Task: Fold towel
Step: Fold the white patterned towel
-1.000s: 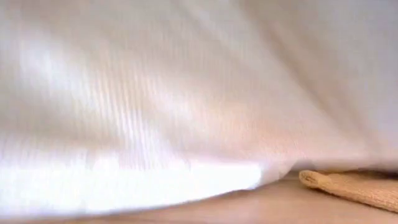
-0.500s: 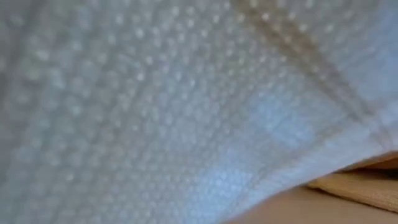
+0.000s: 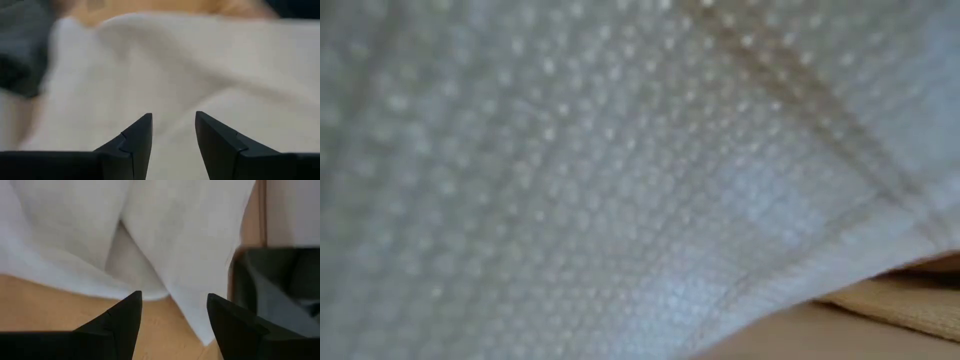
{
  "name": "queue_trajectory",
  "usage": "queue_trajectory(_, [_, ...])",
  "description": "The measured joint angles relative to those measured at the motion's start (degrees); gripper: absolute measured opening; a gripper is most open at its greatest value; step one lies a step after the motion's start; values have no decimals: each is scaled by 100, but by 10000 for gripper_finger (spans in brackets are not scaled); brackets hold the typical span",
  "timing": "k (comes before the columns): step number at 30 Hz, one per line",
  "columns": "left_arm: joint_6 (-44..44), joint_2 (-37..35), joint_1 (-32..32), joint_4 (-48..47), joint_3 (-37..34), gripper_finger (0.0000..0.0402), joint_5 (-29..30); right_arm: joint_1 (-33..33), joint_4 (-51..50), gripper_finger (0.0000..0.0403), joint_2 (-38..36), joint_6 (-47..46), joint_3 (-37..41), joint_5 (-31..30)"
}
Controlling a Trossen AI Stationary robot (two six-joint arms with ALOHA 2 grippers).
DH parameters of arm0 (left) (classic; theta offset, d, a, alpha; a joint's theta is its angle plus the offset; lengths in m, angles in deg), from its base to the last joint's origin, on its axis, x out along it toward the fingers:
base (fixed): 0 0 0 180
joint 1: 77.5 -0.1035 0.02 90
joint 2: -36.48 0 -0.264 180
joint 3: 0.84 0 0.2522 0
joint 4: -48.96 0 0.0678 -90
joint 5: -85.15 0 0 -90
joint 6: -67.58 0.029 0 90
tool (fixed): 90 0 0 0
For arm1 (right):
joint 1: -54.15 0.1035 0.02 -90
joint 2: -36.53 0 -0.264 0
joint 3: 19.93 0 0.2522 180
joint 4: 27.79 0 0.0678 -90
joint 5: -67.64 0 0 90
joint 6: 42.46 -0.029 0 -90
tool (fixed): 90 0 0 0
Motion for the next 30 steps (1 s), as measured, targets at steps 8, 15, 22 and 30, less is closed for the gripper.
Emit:
queue_trajectory(8, [365, 30, -1290, -5, 0, 156, -1309, 125, -54, 212, -20, -687, 1125, 61])
queue_trajectory(15, [622, 107, -1727, 60, 0, 156, -2402, 130, -144, 212, -261, -998, 1700, -88])
queue_trajectory(22, [885, 677, -1709, 156, 0, 156, -2675, 87, 323, 212, -854, -941, 1777, -410])
queue_trajectory(30, [929, 1082, -1561, 341, -4, 156, -2723, -293, 691, 212, -939, -456, 1899, -91])
